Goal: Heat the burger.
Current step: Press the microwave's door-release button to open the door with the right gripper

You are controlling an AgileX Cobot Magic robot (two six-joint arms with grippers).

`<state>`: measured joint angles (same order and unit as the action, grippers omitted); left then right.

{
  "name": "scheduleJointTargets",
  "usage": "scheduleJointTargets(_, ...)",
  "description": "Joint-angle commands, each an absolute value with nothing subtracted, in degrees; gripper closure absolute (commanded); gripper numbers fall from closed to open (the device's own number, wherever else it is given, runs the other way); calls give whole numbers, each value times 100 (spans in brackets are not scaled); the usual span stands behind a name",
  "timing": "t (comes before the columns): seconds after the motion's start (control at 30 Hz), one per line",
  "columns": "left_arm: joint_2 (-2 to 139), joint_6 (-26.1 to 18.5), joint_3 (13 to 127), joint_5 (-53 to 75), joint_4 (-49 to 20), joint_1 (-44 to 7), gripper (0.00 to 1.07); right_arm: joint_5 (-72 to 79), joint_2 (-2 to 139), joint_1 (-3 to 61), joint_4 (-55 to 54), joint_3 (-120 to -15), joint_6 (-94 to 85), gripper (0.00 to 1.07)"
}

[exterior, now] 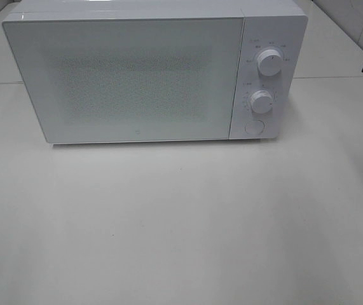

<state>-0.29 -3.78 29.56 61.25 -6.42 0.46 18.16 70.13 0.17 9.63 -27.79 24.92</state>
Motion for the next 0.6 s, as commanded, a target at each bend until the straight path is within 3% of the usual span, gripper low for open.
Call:
scheduleJointTargets(0.03,-103,-332,2951,6125,-647,52,9,2343,7259,0,1541,-2733,3621,95)
scheduleJointTargets(0.23,-103,-332,2951,6125,-647,52,9,2985,7511,0,1851,-2567,4624,102)
scheduleJointTargets(0.3,-103,-332,2951,6125,-647,52,9,3598,7758,0,1862,-2378,5701,107)
scheduleJointTargets(0.6,-103,-332,2951,6125,-647,52,9,4446,7976,0,1862,-2131,7294,107)
